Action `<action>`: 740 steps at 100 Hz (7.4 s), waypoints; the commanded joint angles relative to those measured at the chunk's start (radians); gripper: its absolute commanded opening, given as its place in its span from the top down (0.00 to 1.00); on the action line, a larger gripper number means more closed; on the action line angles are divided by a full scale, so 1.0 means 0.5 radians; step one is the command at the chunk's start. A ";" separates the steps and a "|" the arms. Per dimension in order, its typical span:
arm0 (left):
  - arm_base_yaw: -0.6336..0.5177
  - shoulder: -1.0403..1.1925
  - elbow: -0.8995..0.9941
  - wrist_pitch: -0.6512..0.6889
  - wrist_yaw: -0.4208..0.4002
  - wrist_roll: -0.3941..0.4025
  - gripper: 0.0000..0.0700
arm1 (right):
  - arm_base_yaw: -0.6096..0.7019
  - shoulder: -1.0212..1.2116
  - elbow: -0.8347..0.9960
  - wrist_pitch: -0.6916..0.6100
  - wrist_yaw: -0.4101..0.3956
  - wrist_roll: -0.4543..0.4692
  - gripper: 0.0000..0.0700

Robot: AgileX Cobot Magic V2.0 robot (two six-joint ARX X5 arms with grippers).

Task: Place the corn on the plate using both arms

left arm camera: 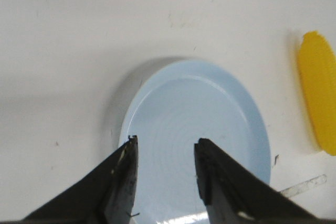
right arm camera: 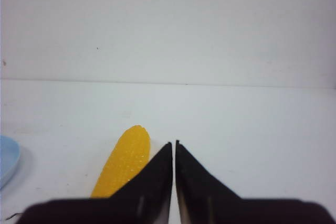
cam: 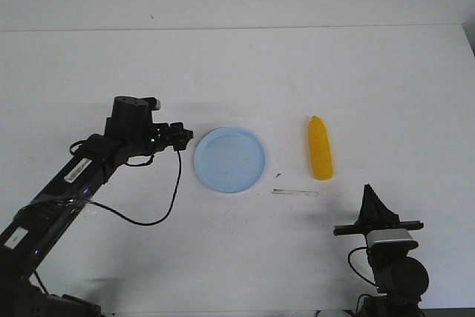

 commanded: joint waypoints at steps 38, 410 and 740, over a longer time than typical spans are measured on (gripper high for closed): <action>0.127 -0.683 -0.703 1.002 -0.359 0.399 0.89 | 0.003 0.002 -0.002 0.021 0.000 -0.004 0.99; 0.681 -3.021 -1.677 0.312 -0.724 0.677 1.00 | 0.461 2.555 2.026 -1.015 0.166 0.318 0.99; 0.681 -3.021 -1.677 0.288 -0.724 0.677 1.00 | 1.038 3.943 3.074 -1.379 -0.698 0.643 0.46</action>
